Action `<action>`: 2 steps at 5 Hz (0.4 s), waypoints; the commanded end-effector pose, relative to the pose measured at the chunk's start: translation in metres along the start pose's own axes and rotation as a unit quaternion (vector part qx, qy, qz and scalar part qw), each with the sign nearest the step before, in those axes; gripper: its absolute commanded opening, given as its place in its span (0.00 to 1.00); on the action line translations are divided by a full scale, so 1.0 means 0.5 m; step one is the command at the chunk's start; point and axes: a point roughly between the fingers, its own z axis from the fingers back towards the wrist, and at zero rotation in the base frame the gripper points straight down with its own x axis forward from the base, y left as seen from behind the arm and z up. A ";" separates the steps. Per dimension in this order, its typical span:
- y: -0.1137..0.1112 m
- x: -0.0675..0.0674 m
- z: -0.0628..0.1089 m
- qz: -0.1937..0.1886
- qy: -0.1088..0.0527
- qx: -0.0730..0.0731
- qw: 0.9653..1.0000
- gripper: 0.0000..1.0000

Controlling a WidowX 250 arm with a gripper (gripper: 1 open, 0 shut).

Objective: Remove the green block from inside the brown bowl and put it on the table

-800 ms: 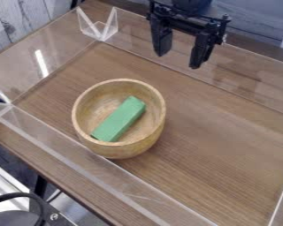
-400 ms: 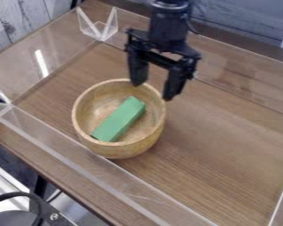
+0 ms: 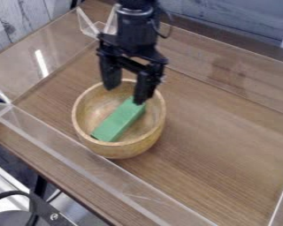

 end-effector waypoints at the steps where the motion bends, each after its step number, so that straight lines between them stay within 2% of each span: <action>1: 0.017 -0.018 0.012 -0.003 -0.024 0.009 1.000 1.00; 2: 0.018 -0.033 -0.005 0.000 -0.019 0.007 1.000 1.00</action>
